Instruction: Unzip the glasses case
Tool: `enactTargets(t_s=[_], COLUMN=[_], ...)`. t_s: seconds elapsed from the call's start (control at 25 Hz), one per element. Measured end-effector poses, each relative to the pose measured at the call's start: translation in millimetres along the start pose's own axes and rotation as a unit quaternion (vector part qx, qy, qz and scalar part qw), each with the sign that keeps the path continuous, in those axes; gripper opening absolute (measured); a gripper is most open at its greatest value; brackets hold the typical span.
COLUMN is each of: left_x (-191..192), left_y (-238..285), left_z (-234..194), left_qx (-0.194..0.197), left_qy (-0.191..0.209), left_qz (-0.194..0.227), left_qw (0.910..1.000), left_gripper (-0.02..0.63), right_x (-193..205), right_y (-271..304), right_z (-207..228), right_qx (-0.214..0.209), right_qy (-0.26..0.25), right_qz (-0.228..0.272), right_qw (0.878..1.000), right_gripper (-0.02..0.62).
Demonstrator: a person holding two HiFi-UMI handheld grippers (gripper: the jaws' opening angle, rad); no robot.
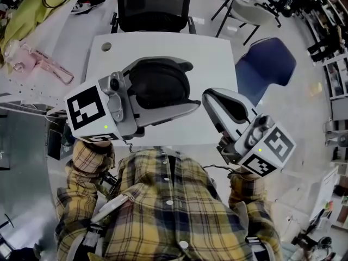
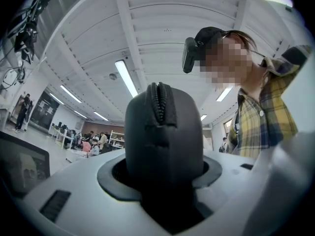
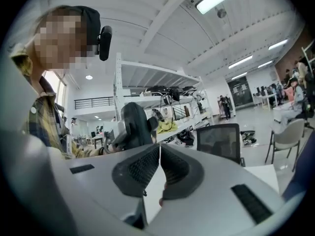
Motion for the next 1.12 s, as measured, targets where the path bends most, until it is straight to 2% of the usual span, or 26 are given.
enactTargets(t_s=[0.24, 0.48, 0.68, 1.12], left_x=[20, 42, 57, 62], left_y=[-4, -8, -12, -16], left_z=[-17, -22, -23, -27], left_qx=[-0.069, -0.084, -0.075, -0.085], left_qy=[-0.011, -0.022, -0.031, -0.034], left_qz=[-0.016, -0.044, -0.059, -0.07], left_qw=[0.9974, 0.9952, 0.995, 0.9933], left_gripper=[0.242, 0.242, 0.242, 0.242], right_x=[-8, 1, 10, 11], right_y=[-5, -3, 8, 18], right_z=[15, 22, 19, 20], right_qx=[0.073, 0.123, 0.112, 0.109], right_qy=[-0.032, -0.063, -0.029, -0.04], right_qz=[0.032, 0.03, 0.031, 0.024], right_qw=[0.996, 0.99, 0.993, 0.993], right_gripper=[0.0, -0.002, -0.002, -0.002])
Point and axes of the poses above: the fingertips, and each gripper's own axes: y forward along the fingers, z to its right, x out of its underside, the point moved 1 cm from there along -y, backward along the fingers, and after that the axes turned 2 degrees about x, right-handed, at the moved point
